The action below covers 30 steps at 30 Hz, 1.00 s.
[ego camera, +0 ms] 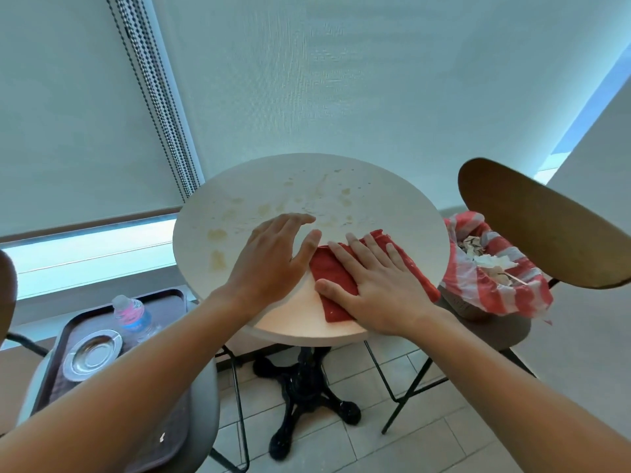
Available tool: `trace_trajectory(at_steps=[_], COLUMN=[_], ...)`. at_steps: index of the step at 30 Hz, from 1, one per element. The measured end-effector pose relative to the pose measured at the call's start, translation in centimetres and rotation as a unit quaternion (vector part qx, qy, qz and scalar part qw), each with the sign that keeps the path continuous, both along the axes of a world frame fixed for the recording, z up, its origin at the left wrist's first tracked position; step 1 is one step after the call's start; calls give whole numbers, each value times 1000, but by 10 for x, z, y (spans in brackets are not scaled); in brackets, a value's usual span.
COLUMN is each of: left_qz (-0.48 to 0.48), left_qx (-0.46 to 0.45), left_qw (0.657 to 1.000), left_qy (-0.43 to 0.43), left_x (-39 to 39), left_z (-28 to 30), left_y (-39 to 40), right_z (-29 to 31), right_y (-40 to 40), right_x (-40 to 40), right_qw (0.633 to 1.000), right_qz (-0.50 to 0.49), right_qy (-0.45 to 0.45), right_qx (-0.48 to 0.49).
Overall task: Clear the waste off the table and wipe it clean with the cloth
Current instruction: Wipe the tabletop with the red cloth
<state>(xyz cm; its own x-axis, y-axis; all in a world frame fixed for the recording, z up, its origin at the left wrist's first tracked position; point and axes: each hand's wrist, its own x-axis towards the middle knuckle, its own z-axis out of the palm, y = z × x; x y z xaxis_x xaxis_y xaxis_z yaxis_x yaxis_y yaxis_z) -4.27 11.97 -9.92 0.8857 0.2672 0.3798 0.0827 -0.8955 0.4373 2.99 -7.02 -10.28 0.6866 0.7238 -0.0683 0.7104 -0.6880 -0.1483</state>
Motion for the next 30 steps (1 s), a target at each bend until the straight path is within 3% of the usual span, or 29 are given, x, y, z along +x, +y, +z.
trace_trajectory(at_steps=[10, 17, 24, 30], left_qz=[34, 63, 58, 40], left_qx=[13, -1, -4, 39], left_qw=[999, 998, 998, 998], left_qy=[20, 17, 6, 28], left_x=[5, 10, 16, 21], left_z=[0, 0, -2, -4], left_y=[9, 16, 12, 13], right_z=[-2, -2, 0, 1], right_y=[31, 82, 42, 5], right_x=[83, 90, 45, 52], right_qw=[994, 1000, 995, 999], right_qz=[-114, -15, 91, 48], right_qy=[3, 4, -2, 6], right_qx=[-2, 6, 31, 14])
